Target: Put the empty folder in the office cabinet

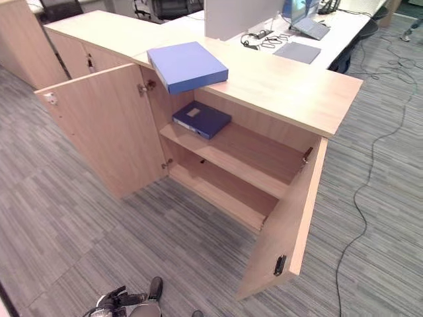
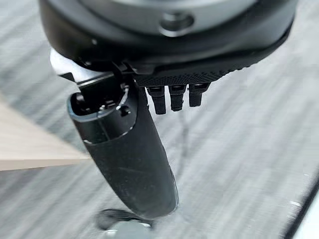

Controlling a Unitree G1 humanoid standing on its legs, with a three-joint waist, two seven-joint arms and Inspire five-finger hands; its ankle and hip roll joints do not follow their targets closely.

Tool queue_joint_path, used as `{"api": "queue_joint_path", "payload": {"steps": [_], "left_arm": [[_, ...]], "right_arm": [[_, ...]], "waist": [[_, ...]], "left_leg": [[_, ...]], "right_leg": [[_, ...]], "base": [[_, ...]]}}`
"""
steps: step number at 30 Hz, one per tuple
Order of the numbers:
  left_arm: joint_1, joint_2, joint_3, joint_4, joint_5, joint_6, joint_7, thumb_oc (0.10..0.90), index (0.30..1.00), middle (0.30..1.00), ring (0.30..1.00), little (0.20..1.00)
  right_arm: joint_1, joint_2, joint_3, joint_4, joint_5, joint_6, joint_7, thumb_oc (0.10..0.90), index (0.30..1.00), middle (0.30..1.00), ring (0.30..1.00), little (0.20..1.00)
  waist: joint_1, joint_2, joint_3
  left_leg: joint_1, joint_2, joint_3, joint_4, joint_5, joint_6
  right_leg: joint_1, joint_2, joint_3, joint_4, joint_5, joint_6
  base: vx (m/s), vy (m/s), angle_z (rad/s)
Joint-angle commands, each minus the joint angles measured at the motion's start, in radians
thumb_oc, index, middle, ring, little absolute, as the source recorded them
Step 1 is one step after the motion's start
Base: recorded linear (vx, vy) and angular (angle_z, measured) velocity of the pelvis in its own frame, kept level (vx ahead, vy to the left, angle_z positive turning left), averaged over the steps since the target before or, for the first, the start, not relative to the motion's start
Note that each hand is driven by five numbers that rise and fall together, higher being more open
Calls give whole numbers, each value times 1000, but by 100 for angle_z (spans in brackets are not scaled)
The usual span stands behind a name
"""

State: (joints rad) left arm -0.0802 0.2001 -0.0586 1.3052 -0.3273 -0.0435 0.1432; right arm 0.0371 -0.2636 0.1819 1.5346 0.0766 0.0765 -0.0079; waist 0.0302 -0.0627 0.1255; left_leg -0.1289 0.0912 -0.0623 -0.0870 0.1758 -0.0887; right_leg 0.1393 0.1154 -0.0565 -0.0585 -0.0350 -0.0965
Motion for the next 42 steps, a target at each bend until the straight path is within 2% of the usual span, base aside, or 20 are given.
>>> {"api": "queue_joint_path", "payload": {"steps": [1,4,5,7,8,10,11,13,16,18,22,24,26,28,30,31,33,35,38,42], "left_arm": [[13,20,-43,3,55,-9,1,800,900,900,900,900],[11,35,-47,-1,72,-8,2,800,900,900,900,900],[11,35,-47,-1,72,-8,2,800,900,900,900,900],[13,43,-47,-6,85,-8,2,800,900,900,900,900],[16,46,-51,-12,107,-6,-3,800,900,900,900,900],[18,53,-59,-24,118,-1,-11,800,900,900,900,900],[18,53,-59,-24,118,-1,-11,800,900,900,900,900],[20,62,-64,-38,142,2,-21,800,900,900,900,900],[23,64,-72,-46,159,4,-25,800,900,900,900,900],[24,67,-72,-43,164,5,-27,800,900,900,900,900],[41,67,-65,-24,181,11,-33,800,900,900,900,900],[42,62,-71,-26,183,8,-36,800,900,900,900,900],[41,56,-74,-27,181,8,-39,800,900,900,900,900],[39,47,-83,-28,185,8,-40,800,900,900,900,900],[41,39,-83,-28,179,10,-44,800,900,900,900,900],[47,31,-138,-13,198,11,-41,800,900,900,900,900],[45,19,-127,-22,182,12,-40,800,900,900,900,900],[49,11,-117,-18,175,11,-37,800,900,900,900,900],[63,-1,-106,-5,171,8,-36,800,900,900,900,900],[74,-18,-89,3,140,8,-39,800,900,900,900,900]], "right_arm": [[23,-17,-10,-9,-30,4,12,800,900,900,900,900],[-24,-40,-8,-60,-15,-5,-9,800,900,900,900,900],[-24,-40,-8,-60,-15,-5,-9,800,900,900,900,900],[-53,-43,-2,-96,-2,-11,-10,800,900,900,900,900],[-60,-31,21,-113,-9,-12,1,800,900,900,900,900],[-63,-23,44,-120,-23,-7,14,800,900,900,900,900],[-63,-23,44,-120,-23,-7,14,800,900,900,900,900],[-61,-25,60,-121,-48,-3,34,800,900,900,900,900],[-65,-21,81,-129,-70,-1,46,800,900,900,900,900],[-73,-18,87,-137,-66,-4,48,800,900,900,900,900],[-93,9,104,-179,-9,-23,62,800,900,900,900,900],[-107,24,121,-207,31,-32,70,800,900,900,900,900],[-119,29,128,-226,57,-39,72,800,900,900,900,900],[-124,30,131,-235,85,-47,70,800,900,900,900,900],[-128,29,124,-240,102,-44,71,800,900,900,900,900],[-345,106,174,-214,174,-31,29,800,900,900,900,900],[-243,91,166,-276,159,-42,46,800,900,900,900,900],[-219,100,149,-273,188,-40,40,800,900,900,900,900],[-192,105,131,-253,204,-42,49,800,900,900,900,900],[-170,89,101,-205,203,-44,39,800,900,900,900,900]], "waist": [[11,18,-33],[15,18,-36],[15,18,-36],[23,24,-36],[28,33,-34],[29,38,-21],[29,38,-21],[29,36,-15],[35,35,-19],[40,36,-25],[47,28,-54],[43,43,-46],[32,63,-23],[13,76,12],[-5,75,43],[23,82,38],[-4,76,51],[-16,72,52],[-16,66,34],[-21,72,-9]], "left_leg": [[-65,-24,35,174,-136,47],[-72,-70,67,214,-189,87],[-72,-70,67,214,-190,87],[-57,-92,88,209,-210,110],[-36,-112,105,197,-227,130],[-24,-131,113,201,-243,145],[-24,-131,113,201,-243,145],[-21,-156,118,215,-262,152],[-31,-173,120,213,-265,161],[-36,-173,126,205,-263,162],[5,-178,126,138,-254,165],[33,-167,122,119,-252,164],[67,-155,111,101,-247,163],[118,-152,92,86,-249,160],[150,-156,81,92,-255,159],[178,-164,59,90,-263,159],[210,-175,44,85,-272,156],[241,-186,27,84,-292,156],[287,-193,5,79,-325,154],[344,-140,-17,54,-343,127]], "right_leg": [[37,-313,3,80,-57,221],[-23,-363,7,145,8,241],[-23,-363,7,145,8,241],[-59,-392,-17,198,50,239],[-83,-423,-76,244,93,229],[-98,-452,-143,280,127,222],[-98,-452,-143,280,127,222],[-75,-466,-186,254,164,234],[-62,-472,-200,218,199,246],[-50,-469,-213,198,188,249],[-52,-391,-182,192,99,232],[-97,-325,-152,216,21,203],[-175,-277,-144,261,-9,184],[-236,-245,-155,257,8,179],[-270,-235,-157,220,42,187],[-277,-229,-173,178,62,191],[-322,-210,-149,121,101,208],[-348,-197,-122,80,133,221],[-309,-196,-127,62,134,208],[-271,-173,-146,98,97,183]], "base": [[153,314,-40],[106,281,-23],[79,246,-9],[104,294,-3],[118,346,-26],[80,261,-34],[52,150,-15],[83,152,3],[39,87,19],[24,67,-4],[104,50,-20],[57,26,-10],[43,13,-6],[87,-28,-2],[150,-48,30],[220,-59,58],[235,-53,27],[238,-70,13],[265,-120,0],[294,-162,46]]}}
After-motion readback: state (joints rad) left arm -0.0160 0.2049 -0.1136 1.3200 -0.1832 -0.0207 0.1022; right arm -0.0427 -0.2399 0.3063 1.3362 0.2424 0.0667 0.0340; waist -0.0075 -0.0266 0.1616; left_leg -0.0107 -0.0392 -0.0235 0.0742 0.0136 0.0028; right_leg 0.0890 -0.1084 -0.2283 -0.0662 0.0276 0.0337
